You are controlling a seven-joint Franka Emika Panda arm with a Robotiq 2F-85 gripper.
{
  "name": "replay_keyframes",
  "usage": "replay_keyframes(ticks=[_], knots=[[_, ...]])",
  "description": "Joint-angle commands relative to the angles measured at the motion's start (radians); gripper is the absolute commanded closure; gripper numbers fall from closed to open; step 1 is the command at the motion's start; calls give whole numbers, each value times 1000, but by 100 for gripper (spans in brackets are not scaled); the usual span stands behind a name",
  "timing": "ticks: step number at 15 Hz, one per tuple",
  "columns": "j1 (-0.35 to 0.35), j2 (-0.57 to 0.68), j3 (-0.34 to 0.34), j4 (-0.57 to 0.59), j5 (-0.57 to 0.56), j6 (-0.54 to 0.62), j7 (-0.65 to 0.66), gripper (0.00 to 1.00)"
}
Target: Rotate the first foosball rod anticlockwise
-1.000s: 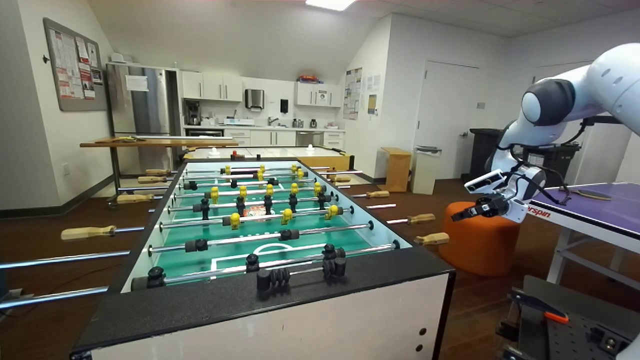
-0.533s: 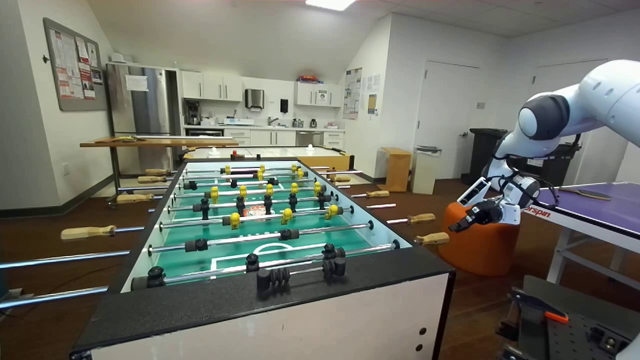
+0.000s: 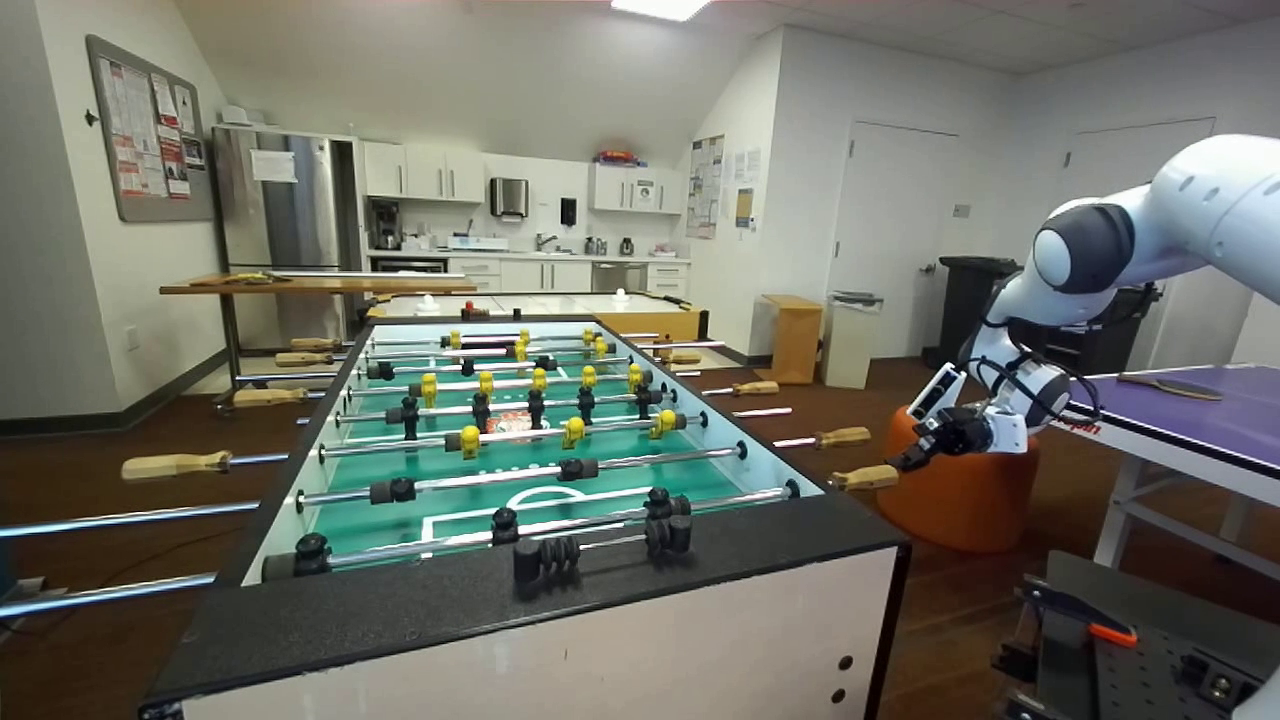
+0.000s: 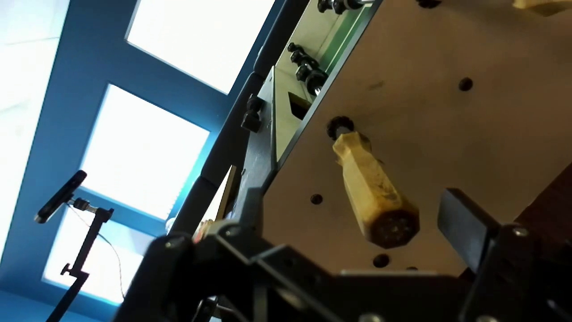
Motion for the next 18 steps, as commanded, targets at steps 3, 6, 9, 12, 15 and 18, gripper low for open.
replay_keyframes(ticks=[3,6,9,12,15,18], knots=[[-24,12,27,32,30,27,57,0],[-22,-2,26,5,4,20,15,0],[-30,2,33,13,5,20,14,0],[-19,1,33,-9,7,37,9,0],[-13,7,36,-25,21,58,9,0],[-1,14,40,-45,38,113,21,0]])
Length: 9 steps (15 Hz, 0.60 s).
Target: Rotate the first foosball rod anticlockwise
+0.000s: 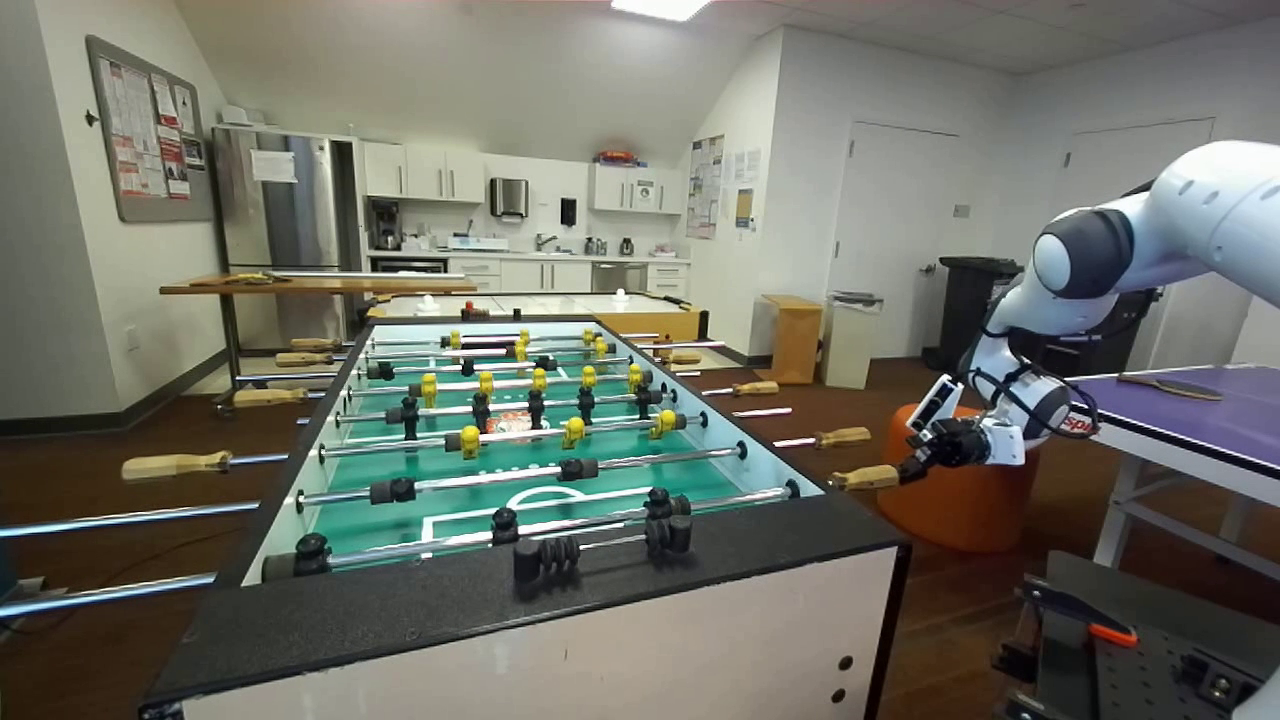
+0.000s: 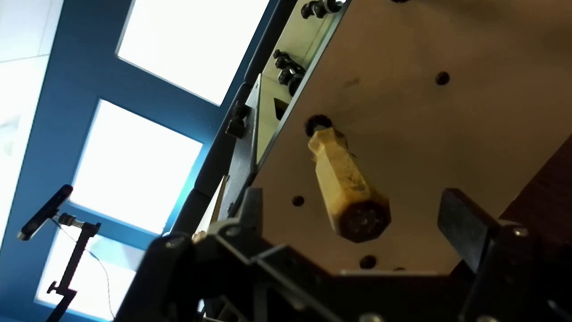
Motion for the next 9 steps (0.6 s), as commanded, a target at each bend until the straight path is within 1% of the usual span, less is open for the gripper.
replay_keyframes(ticks=[1,4,9], knots=[[18,-4,14,-36,22,73,10,0],[27,0,30,-51,22,100,17,0],[33,3,50,-60,26,78,41,0]])
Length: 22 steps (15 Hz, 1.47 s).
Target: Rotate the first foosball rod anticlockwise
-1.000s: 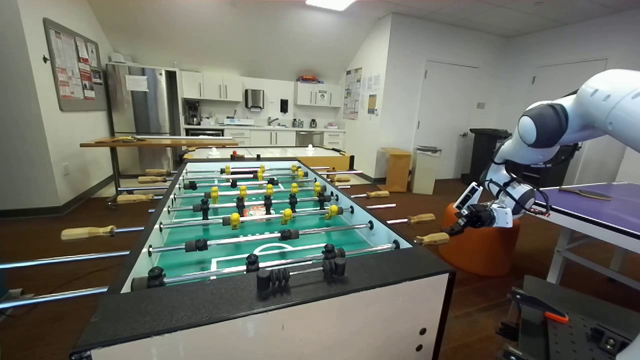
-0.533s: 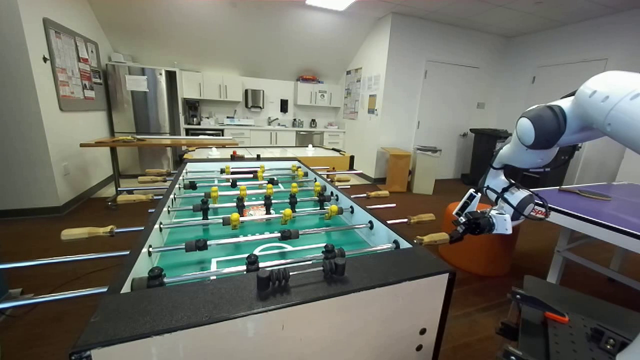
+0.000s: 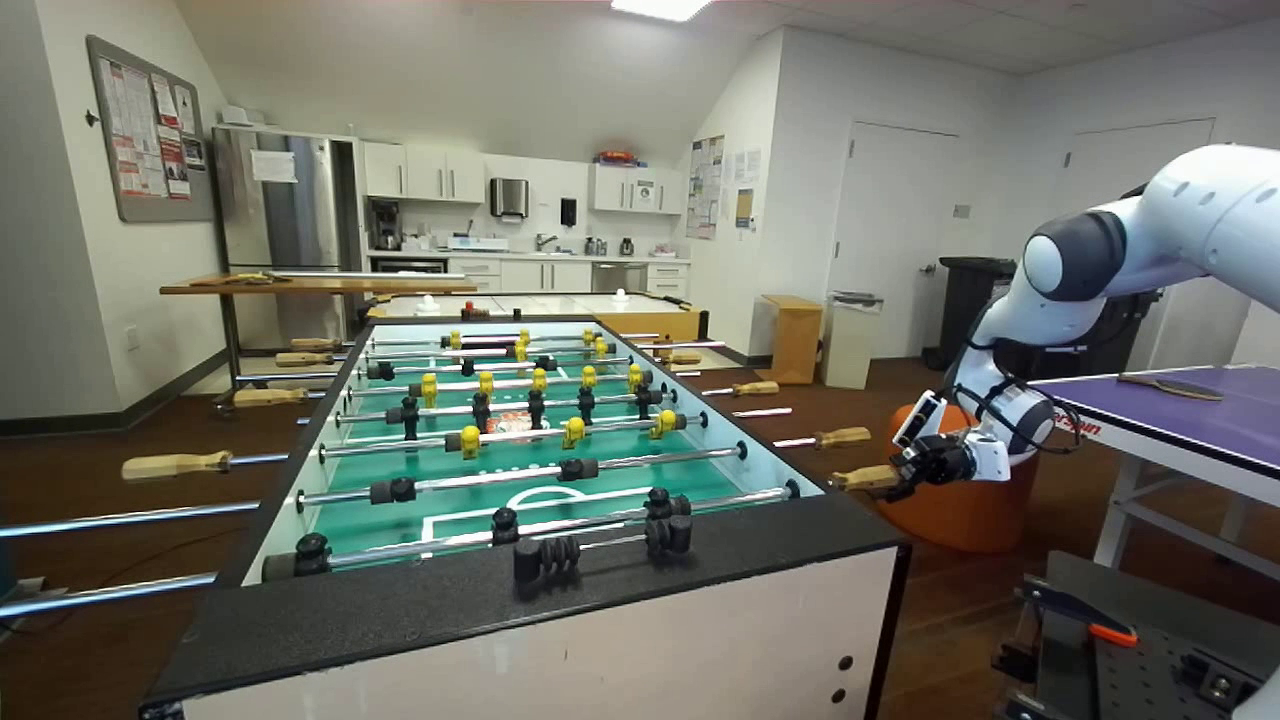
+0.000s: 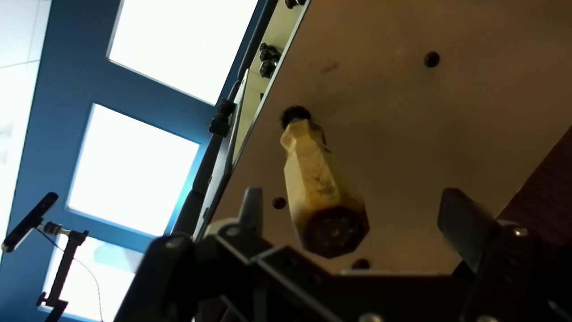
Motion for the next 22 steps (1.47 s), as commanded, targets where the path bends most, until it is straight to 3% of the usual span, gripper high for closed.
replay_keyframes(ticks=[1,6,8,15,19,22], knots=[[10,-12,9,-21,22,-3,37,0],[15,-16,11,-28,18,-20,59,0],[15,-18,11,-30,16,-28,67,26],[13,-22,10,-38,22,-58,63,81],[12,-27,10,-45,19,-58,14,83],[25,-43,1,-60,5,-24,-134,83]])
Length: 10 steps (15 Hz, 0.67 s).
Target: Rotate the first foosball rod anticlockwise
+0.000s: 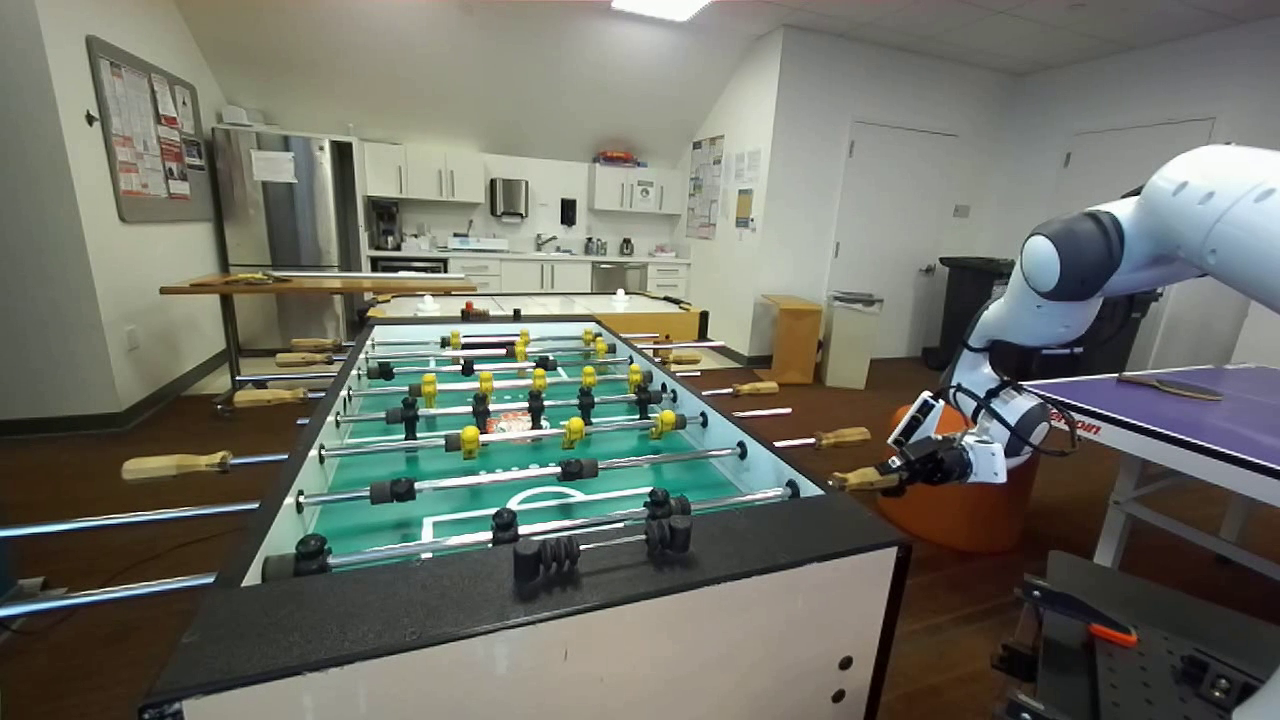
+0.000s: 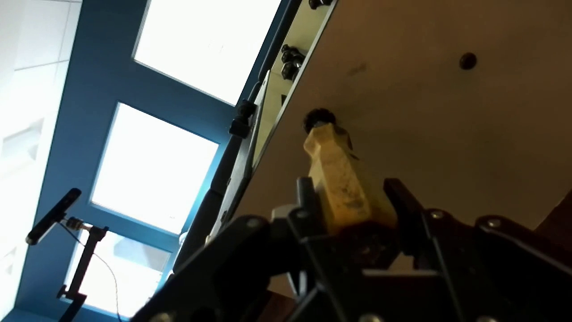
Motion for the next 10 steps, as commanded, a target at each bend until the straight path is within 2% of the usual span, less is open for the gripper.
replay_keyframes(ticks=[1,10], knots=[[22,-47,-10,-50,0,32,-173,83],[47,-83,-28,-107,9,99,-665,83]])
